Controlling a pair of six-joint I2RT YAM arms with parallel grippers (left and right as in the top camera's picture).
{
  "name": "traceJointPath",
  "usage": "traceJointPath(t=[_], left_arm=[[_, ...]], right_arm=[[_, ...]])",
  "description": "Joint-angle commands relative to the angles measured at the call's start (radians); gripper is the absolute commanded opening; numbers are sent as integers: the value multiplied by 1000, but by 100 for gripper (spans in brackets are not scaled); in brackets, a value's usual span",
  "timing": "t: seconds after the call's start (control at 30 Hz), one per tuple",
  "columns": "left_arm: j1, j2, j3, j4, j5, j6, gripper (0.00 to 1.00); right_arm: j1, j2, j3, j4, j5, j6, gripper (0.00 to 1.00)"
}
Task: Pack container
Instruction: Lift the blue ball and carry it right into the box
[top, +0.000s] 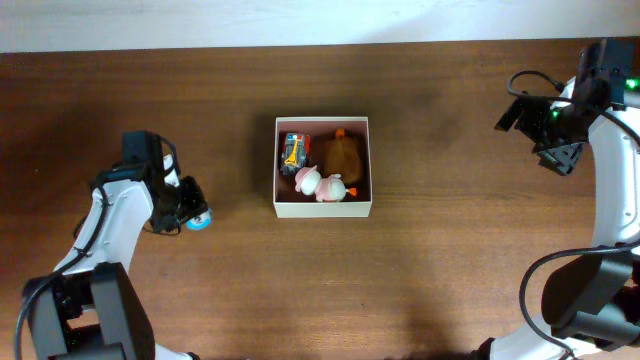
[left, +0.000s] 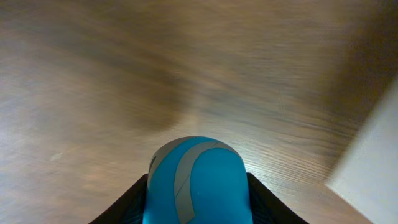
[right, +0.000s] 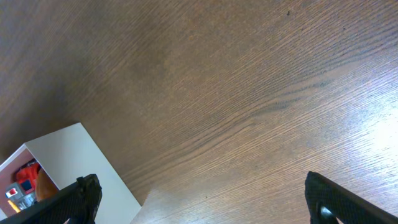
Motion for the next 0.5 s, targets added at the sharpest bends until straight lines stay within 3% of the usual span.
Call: traceJointPath(t=[0.0,0.3,0.47], left_arm=[[-3,-32,29,4,185,88,43],[-19,-88,37,165,681,267,48],[-105,-89,37,268,730,284,48]], right_arm=[[4,2,5,0,9,4,99],[4,3,5,0,9,4,99],[4,2,5,0,9,4,99]])
